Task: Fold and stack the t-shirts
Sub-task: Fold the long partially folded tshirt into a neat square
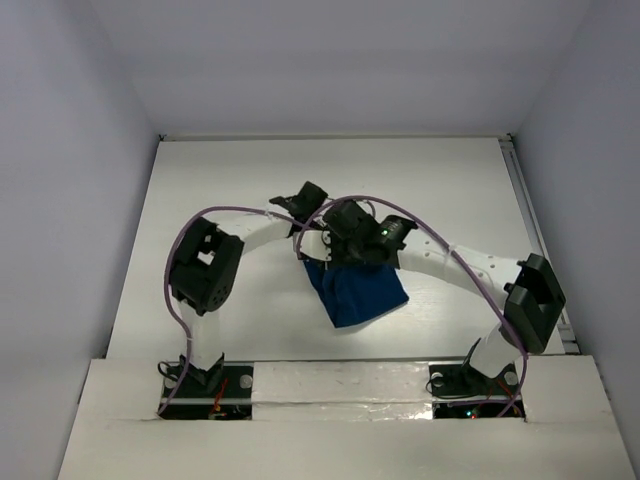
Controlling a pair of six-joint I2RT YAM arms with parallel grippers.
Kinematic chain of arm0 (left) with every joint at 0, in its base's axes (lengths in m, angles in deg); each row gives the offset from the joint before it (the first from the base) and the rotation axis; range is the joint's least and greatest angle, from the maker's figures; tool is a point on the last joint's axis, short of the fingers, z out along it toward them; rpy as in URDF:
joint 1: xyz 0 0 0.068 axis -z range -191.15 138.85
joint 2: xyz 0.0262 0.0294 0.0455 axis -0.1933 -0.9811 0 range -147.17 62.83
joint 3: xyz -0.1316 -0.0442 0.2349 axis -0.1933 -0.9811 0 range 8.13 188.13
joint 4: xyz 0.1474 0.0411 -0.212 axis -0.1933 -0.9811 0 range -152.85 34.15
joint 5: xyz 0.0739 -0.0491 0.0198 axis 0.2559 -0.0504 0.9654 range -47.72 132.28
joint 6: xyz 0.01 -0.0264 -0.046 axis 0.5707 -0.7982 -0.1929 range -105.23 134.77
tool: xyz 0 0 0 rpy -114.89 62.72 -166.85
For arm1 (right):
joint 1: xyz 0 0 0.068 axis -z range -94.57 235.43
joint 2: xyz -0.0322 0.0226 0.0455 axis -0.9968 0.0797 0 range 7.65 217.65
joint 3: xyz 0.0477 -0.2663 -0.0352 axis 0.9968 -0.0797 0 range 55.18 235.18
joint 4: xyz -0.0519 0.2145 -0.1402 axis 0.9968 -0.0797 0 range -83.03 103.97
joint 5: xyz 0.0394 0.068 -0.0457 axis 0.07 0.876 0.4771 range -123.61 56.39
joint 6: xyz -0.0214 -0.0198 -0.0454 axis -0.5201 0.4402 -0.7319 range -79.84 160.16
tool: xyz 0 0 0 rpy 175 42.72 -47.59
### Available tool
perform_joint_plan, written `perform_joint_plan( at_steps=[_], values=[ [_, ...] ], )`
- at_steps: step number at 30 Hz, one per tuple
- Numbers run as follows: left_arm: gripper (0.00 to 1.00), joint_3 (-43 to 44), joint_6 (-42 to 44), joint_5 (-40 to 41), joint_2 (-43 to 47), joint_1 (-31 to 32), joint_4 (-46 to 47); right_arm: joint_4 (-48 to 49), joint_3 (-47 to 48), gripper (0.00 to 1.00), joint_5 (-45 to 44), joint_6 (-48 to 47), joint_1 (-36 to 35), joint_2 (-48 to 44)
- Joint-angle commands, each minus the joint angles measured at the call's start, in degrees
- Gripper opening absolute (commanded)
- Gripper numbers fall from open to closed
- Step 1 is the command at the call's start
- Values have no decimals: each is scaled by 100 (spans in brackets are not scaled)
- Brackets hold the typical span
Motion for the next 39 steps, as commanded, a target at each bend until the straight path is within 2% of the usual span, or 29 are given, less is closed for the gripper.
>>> perform_joint_plan(
  at_steps=[1,6,10,15,27,31,32,34,37,38,39],
  values=[
    [0,465,-67,75,938,-258,403,778,274,0,-125,-21,105,74],
    [0,694,-278,137,1202,-1004,535,848,283,0,-169,14,105,153],
    [0,642,-314,172,1333,-1313,570,770,327,0,-221,-13,105,416],
    [0,361,-357,532,1571,-1436,711,786,371,0,-440,14,105,803],
    [0,-184,-331,269,2124,-2105,878,1348,740,1,-1125,286,158,1655],
    [0,-334,-305,164,2169,-2105,887,1682,802,17,-1653,400,158,1954],
    [0,-351,-261,164,2177,-2105,878,1753,793,30,-1715,418,158,2007],
    [0,-404,-243,155,2186,-2105,878,2050,723,37,-1996,523,158,2025],
    [0,-492,-208,137,2239,-2157,869,2315,643,68,-2330,603,219,1973],
    [0,-518,-199,128,2239,-2157,869,2438,626,72,-2383,603,219,1946],
    [0,-562,-182,120,2265,-2157,878,2526,617,71,-2549,646,272,1911]
  ],
)
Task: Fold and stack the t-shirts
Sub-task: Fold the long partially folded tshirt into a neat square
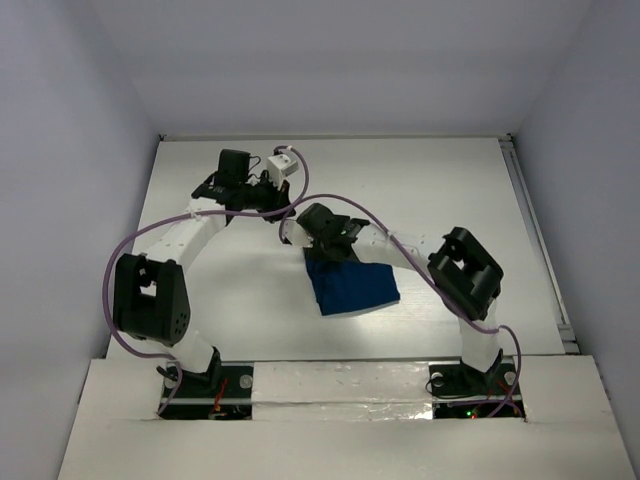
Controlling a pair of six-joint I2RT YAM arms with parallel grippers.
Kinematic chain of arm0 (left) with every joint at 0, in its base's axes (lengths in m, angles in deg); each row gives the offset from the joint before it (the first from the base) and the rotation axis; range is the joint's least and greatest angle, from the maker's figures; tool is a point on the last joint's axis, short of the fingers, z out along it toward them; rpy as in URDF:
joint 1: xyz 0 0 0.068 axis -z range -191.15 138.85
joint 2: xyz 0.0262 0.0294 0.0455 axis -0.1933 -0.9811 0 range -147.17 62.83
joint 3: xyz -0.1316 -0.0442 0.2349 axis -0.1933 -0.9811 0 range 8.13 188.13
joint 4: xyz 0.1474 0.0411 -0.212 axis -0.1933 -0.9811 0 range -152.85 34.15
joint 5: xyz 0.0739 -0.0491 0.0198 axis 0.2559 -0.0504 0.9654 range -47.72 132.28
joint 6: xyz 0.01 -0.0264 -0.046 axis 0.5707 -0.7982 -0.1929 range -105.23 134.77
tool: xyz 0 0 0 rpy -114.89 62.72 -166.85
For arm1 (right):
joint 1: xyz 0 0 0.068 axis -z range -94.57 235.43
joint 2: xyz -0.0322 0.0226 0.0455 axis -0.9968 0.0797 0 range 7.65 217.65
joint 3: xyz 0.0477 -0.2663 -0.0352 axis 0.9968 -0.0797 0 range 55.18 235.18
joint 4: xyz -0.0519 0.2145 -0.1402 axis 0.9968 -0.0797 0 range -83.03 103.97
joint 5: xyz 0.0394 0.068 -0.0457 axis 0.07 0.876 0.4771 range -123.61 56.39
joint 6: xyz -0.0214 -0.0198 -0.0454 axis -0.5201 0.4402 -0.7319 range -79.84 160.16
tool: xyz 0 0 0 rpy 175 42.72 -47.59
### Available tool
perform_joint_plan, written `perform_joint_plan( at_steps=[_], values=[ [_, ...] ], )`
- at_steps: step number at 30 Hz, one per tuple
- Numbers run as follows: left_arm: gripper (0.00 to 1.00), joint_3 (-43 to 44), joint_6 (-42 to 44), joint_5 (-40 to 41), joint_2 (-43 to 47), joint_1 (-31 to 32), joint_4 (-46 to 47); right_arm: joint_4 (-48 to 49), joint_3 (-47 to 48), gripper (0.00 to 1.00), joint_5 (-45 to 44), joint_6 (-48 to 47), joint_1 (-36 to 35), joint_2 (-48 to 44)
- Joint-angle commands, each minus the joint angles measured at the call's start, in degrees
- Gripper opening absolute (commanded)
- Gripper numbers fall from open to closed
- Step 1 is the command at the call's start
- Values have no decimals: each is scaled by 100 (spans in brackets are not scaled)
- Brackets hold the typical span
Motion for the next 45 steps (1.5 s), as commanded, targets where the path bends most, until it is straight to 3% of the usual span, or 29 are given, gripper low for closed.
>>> perform_joint_plan(
  at_steps=[1,7,9,14,20,22,23,24,28,30,35,45],
  values=[
    [0,-189,111,-184,302,-35,-53,877,99,71,-756,321,139,-187],
    [0,-259,182,-167,373,-96,-97,850,64,61,-1221,470,402,-450],
    [0,-303,190,-167,408,-97,-88,929,-59,51,-1196,496,507,-635],
    [0,-321,199,-245,382,-149,-97,772,-235,27,-661,672,824,-1197],
    [0,-338,6,-684,163,-202,8,113,-490,13,323,892,1062,-1655],
    [0,-321,-64,-1174,31,-202,17,42,-604,13,665,962,1062,-1822],
    [0,-312,-117,-1308,-31,-202,17,-158,-604,26,833,971,1062,-1840],
    [0,-268,-152,-1422,-232,-202,-52,-256,-596,32,991,997,1062,-1840],
    [0,-93,-65,-1870,-821,-202,-395,-511,-596,45,1956,998,1359,-1656],
    [0,56,6,-2090,-1163,-150,-667,-660,-412,46,2362,963,1553,-1480],
    [1,145,-545,-2688,-1508,-97,-319,-1741,650,47,4531,1085,2264,-489],
    [15,48,-1277,-2355,-1183,290,448,-2506,1443,54,5430,1262,2704,287]
  ],
)
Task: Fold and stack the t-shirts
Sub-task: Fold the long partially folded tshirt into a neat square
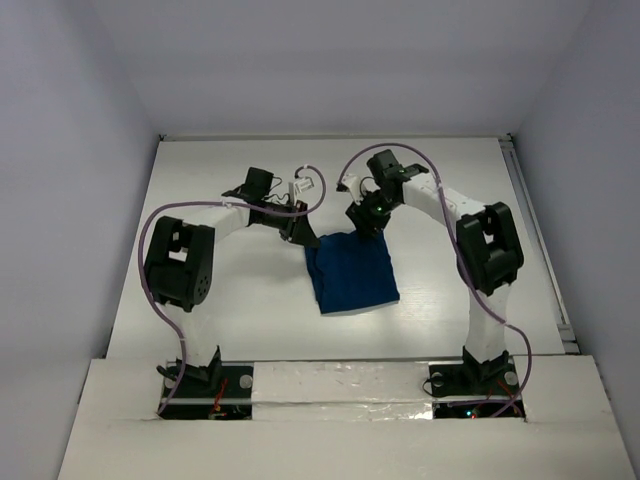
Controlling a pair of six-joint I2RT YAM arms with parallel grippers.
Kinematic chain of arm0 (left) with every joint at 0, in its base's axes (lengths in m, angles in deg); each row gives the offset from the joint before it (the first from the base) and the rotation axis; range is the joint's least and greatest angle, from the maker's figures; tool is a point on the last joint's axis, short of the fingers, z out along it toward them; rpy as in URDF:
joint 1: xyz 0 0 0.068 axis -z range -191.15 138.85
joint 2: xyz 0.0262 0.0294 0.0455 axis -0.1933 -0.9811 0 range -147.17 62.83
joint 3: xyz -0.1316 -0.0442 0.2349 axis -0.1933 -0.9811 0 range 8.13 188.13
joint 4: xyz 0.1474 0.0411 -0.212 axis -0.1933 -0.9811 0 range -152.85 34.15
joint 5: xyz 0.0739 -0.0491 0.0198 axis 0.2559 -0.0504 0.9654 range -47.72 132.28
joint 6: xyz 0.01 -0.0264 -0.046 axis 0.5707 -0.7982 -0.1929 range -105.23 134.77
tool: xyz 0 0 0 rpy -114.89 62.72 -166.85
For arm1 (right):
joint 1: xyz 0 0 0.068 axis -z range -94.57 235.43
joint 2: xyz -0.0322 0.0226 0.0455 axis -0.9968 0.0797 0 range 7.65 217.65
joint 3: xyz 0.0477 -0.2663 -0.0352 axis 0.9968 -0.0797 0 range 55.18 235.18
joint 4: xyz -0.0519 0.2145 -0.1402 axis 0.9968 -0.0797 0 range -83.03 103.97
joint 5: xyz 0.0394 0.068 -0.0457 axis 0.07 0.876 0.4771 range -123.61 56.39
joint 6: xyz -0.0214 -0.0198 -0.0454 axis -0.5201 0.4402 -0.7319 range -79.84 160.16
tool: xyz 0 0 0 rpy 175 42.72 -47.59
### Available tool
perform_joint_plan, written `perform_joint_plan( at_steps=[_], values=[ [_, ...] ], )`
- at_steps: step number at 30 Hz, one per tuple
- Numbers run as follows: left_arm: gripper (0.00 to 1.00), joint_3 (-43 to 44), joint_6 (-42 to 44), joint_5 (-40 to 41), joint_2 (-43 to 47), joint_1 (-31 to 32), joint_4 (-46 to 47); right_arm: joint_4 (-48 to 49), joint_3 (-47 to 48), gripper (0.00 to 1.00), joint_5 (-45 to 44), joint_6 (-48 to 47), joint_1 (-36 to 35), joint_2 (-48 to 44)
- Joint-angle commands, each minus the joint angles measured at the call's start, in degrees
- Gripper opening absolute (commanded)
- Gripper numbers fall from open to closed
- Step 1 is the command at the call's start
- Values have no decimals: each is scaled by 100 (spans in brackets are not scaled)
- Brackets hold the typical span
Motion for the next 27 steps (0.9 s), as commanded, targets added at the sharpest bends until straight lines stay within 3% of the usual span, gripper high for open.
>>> perform_joint_plan(
  at_steps=[1,19,22,23,27],
  values=[
    [15,151,-222,-169,387,85,279,-443,536,54,823,46,124,97],
    [16,169,-72,147,132,322,33,-400,572,52,631,90,177,291],
    [16,265,-64,182,26,427,-54,-330,554,40,622,116,177,291],
    [16,291,-29,200,-9,497,-98,-295,537,31,613,116,177,282],
    [18,379,-2,340,-158,611,-151,-277,511,27,613,99,177,291]
  ],
)
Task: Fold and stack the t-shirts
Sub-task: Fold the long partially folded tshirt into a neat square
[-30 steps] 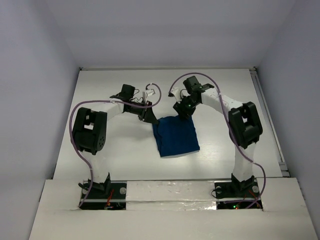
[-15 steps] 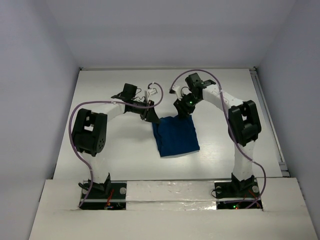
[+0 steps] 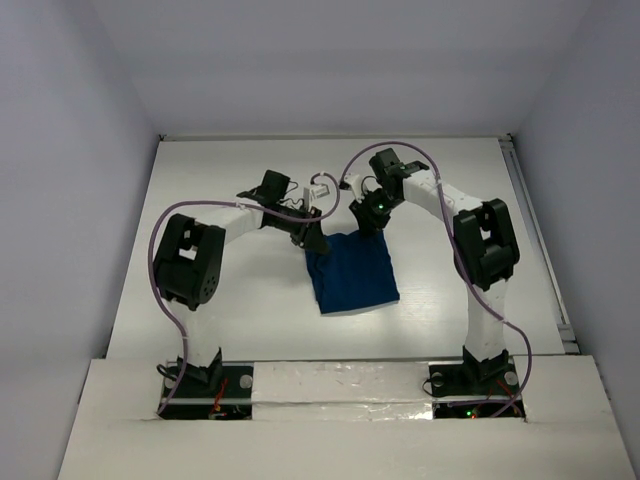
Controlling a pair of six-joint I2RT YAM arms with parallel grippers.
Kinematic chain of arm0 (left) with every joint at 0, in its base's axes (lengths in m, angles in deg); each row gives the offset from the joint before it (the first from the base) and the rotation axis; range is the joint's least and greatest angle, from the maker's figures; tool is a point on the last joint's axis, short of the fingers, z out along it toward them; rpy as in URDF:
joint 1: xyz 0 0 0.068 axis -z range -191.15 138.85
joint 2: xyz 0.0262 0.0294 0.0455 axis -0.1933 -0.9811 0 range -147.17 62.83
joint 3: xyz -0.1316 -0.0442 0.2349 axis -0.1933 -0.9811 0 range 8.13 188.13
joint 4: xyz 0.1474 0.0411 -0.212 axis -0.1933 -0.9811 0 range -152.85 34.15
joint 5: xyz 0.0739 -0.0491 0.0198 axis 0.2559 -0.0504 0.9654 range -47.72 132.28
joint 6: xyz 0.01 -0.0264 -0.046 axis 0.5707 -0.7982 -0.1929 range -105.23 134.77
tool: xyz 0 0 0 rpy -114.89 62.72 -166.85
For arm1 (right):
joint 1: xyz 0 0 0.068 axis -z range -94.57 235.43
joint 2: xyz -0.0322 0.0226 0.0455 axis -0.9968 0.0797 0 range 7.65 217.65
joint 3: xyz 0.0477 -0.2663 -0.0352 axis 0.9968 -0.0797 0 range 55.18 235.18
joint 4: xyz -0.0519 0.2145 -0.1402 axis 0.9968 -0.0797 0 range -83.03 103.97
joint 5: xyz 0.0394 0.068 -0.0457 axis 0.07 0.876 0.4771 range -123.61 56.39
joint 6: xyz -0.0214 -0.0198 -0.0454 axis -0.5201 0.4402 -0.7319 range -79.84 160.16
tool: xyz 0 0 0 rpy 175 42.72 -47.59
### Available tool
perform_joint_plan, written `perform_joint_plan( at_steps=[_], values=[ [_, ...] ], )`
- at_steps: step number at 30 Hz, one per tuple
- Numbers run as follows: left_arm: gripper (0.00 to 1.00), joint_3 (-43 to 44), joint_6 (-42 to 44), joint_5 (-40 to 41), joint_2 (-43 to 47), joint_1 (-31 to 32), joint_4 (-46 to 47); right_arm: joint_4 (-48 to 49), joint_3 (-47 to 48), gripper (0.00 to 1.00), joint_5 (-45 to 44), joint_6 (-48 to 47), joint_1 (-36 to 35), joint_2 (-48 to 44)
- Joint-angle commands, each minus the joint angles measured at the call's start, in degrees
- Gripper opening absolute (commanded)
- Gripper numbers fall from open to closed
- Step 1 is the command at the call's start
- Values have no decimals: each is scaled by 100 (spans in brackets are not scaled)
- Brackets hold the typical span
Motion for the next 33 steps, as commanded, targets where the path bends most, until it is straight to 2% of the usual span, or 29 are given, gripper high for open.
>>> perform_joint_plan(
  at_steps=[1,4,6,11,17,19,20,22,27,28,29,31,33],
  values=[
    [19,240,109,148,-80,96,-136,99,124,27,38,11,26,-39],
    [22,231,118,498,-80,96,-145,38,124,27,91,-50,26,-48],
    [30,205,49,850,7,96,-66,2,115,25,161,-94,26,-83],
    [35,-24,-171,2116,421,96,250,-42,62,19,232,-147,26,-118],
    [35,38,-224,2504,562,149,216,-68,80,18,223,-147,26,-153],
    [34,55,-224,2417,518,149,207,-77,80,14,232,-147,26,-153],
    [33,55,-233,2381,500,149,224,-59,88,7,223,-147,26,-153],
    [32,55,-225,2302,474,202,260,-59,80,0,214,-138,26,-136],
    [19,82,-172,2082,386,254,207,29,-17,0,39,-129,26,-144],
    [16,64,-154,2039,377,254,224,55,-61,0,12,-121,26,-162],
    [8,47,-137,2003,368,254,233,116,-96,0,-66,-120,26,-206],
    [1,11,-110,1890,342,254,303,169,-175,0,-137,-112,26,-363],
    [0,20,-84,1854,272,254,312,204,-315,0,-207,-103,26,-478]
  ],
)
